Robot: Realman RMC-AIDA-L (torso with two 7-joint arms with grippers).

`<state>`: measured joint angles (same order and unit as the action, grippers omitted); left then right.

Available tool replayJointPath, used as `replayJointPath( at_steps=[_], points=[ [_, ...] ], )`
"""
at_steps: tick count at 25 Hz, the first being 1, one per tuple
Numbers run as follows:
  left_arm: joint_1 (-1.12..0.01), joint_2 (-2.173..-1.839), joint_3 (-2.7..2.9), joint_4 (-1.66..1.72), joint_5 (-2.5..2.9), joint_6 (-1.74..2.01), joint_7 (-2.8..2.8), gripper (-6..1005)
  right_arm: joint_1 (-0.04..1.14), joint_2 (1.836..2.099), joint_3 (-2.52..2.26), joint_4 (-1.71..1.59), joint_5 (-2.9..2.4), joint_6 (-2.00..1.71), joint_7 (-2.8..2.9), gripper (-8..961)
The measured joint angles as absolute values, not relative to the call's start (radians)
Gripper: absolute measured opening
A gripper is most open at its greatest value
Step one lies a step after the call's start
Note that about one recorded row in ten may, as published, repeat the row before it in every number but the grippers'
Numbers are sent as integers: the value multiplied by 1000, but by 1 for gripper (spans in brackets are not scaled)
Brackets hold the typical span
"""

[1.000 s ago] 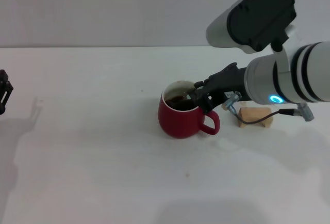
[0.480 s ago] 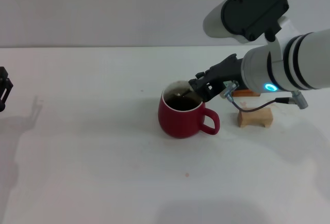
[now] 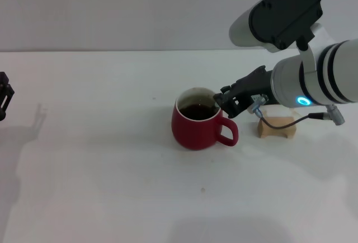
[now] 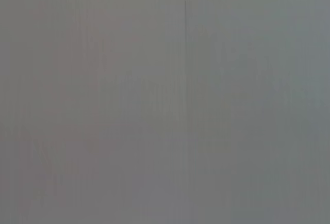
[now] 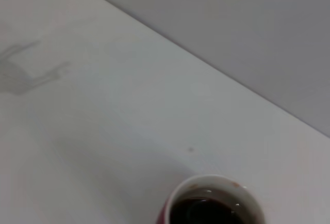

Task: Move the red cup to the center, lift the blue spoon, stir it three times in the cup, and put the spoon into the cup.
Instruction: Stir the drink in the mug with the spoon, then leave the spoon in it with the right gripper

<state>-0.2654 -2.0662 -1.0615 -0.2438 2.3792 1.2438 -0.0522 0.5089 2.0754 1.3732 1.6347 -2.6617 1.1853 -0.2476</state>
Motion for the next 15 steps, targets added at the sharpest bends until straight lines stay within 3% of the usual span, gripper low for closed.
replayJointPath(
  at_steps=[15],
  points=[
    [-261, -2068, -1061, -251, 2380, 1250, -52, 852, 534, 2080, 1298, 1611, -2652, 1130, -241, 133]
  ],
)
